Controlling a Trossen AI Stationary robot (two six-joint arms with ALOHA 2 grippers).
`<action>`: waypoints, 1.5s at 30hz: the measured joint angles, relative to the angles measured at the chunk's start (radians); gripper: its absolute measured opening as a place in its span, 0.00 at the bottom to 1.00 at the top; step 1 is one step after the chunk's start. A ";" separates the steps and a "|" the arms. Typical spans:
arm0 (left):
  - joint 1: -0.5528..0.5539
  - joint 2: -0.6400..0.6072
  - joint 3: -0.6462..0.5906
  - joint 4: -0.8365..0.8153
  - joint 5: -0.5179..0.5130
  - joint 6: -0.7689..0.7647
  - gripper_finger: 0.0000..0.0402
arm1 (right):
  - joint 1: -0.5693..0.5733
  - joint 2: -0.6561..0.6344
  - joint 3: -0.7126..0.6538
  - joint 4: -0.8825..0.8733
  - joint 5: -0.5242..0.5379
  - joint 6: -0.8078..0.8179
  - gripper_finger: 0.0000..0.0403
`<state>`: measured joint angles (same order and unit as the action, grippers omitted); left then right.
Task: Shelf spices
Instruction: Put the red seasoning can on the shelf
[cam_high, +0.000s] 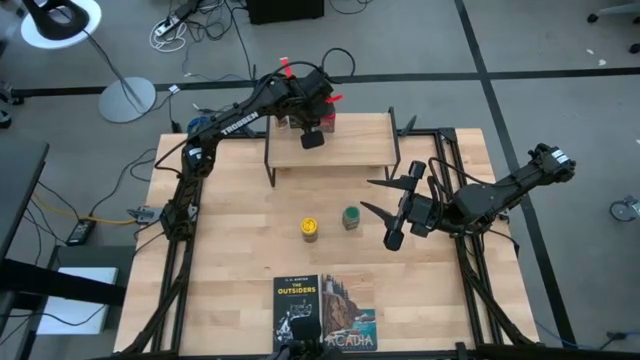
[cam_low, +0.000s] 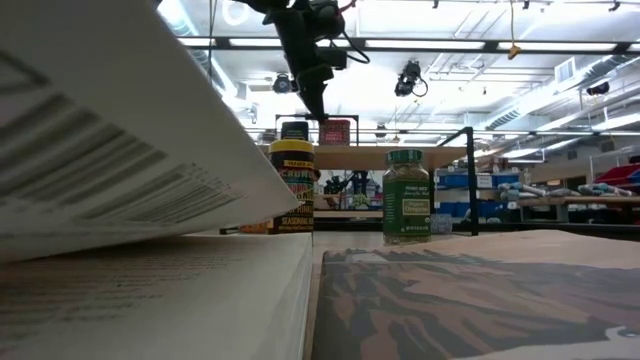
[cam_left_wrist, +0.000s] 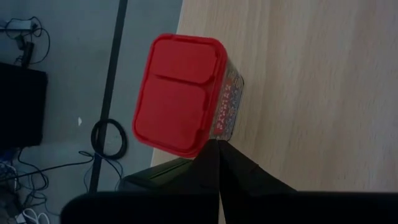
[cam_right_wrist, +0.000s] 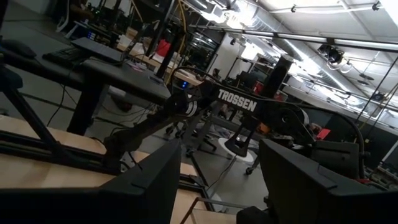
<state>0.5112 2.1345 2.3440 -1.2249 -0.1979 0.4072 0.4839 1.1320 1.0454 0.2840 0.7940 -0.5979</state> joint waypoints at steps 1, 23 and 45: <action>0.000 0.000 0.000 0.000 0.000 0.000 0.00 | 0.000 0.000 0.000 0.000 0.000 0.000 0.53; -0.042 0.000 -0.002 0.085 0.094 0.029 0.01 | 0.000 0.000 0.000 -0.001 0.000 0.000 0.53; -0.038 -0.001 -0.241 0.315 0.030 0.060 0.01 | 0.002 0.000 0.000 0.004 0.000 -0.005 0.53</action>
<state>0.4736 2.1338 2.1027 -0.9101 -0.1676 0.4669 0.4854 1.1320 1.0454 0.2876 0.7944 -0.6026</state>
